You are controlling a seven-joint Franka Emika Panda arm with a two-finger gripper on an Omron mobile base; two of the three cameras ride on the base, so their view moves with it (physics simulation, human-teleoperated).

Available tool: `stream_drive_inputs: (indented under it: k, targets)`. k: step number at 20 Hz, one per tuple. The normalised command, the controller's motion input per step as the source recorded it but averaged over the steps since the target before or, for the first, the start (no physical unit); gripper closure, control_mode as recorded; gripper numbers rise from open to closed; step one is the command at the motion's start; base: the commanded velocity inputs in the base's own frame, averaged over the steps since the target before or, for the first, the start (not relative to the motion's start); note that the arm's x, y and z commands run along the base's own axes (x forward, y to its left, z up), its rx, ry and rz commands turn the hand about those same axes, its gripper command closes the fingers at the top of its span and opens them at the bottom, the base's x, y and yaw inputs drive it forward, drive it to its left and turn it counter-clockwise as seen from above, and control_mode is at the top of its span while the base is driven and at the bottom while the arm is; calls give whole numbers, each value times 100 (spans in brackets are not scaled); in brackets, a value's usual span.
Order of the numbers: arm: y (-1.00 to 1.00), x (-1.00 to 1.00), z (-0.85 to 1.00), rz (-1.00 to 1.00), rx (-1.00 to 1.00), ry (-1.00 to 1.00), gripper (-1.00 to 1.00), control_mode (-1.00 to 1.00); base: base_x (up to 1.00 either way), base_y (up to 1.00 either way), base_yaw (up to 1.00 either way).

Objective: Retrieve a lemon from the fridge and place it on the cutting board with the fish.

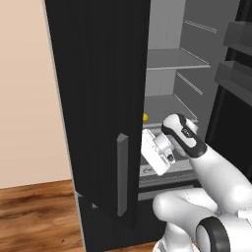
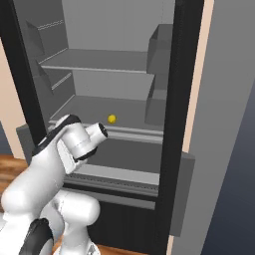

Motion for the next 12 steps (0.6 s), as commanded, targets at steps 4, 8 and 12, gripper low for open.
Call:
stream_drive_inputs:
  k: [4, 8, 12]
  targets:
    - [43, 26, -1, 7, 11, 17, -100, -100, 0, 0, 0]
    - [42, -4, -4, 7, 19, 36, -100, -100, 0, 0, 0]
    - [65, -39, -15, 2, 23, 46, -100, -100, 0, 0, 0]
